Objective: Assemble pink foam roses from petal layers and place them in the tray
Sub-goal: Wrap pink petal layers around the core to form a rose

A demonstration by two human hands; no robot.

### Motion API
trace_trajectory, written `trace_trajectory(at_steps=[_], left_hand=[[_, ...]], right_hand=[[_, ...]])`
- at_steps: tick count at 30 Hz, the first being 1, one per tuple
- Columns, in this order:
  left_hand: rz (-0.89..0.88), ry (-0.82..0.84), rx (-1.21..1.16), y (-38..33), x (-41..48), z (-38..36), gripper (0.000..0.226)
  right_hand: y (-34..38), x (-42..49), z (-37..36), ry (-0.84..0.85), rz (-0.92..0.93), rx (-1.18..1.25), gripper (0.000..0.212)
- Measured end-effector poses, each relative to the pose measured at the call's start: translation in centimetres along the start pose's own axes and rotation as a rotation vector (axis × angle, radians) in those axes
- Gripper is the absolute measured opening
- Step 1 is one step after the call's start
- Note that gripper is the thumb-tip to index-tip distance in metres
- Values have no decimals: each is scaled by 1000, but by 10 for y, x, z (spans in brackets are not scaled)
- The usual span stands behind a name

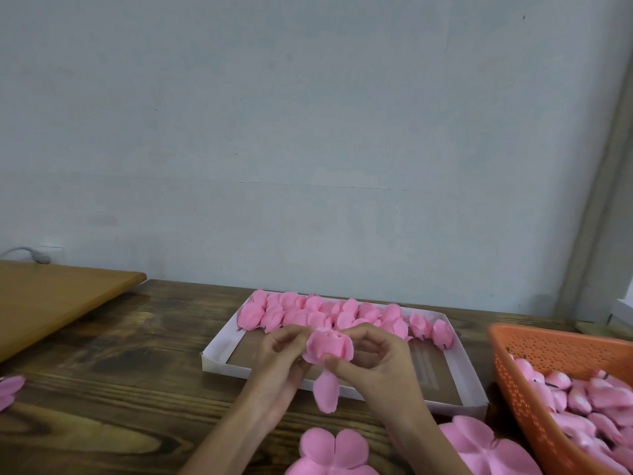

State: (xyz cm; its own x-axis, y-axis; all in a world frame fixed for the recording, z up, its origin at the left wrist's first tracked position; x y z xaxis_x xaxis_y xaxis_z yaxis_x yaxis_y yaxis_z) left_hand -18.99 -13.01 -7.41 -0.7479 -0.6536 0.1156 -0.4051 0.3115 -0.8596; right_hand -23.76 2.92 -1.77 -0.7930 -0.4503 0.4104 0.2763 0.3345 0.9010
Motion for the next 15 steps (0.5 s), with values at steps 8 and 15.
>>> trace_trajectory(at_steps=[8,15], left_hand=[[92,-120,25,4,-8,-4,59],[198,-37,-213,14,-25,-25,64]], right_hand=[[-2,-9,-16,39,11,-19,22],[-14,-17,-31,69,56,-194,23]])
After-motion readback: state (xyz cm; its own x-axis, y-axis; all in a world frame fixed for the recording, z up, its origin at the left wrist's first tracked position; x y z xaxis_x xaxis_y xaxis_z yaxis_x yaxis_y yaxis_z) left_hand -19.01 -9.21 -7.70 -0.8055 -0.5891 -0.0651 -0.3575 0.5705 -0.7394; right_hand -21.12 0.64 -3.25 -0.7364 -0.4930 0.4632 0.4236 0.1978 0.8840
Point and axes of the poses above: each hand's wrist, its own x-axis towards the middle knuckle, its own z-axis out of the back of the hand, y = z × x, the point moved 10 cm from there along x, towards the middle knuckle, and after that the axes turned 9 degrees about -y, right-handed, at the moved point
